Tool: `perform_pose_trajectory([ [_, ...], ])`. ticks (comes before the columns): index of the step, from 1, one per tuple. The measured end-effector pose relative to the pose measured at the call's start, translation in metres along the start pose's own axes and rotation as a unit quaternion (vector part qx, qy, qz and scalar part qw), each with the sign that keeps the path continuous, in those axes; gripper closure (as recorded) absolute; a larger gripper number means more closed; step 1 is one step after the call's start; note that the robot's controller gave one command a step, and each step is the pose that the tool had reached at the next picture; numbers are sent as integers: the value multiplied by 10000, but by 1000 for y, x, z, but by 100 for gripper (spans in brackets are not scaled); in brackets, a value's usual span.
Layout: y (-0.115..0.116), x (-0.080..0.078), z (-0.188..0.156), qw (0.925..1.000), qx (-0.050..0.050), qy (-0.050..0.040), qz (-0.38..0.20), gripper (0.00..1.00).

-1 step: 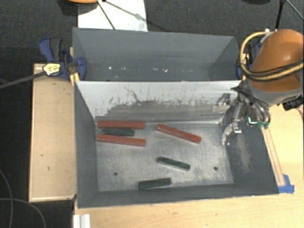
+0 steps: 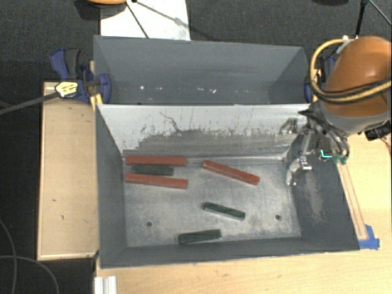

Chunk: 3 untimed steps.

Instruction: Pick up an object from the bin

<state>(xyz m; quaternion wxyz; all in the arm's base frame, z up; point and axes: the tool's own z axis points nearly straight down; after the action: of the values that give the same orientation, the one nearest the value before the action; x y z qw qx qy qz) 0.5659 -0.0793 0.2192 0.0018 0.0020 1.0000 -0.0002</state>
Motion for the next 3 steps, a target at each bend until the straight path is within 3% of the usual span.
perform_pose_trajectory([
  [1,7,-6,43,10000,4,-42,25,0],
  [2,9,-6,105,9999,-4,-17,162,0],
  [3,24,-11,144,9999,-4,19,-133,0],
])
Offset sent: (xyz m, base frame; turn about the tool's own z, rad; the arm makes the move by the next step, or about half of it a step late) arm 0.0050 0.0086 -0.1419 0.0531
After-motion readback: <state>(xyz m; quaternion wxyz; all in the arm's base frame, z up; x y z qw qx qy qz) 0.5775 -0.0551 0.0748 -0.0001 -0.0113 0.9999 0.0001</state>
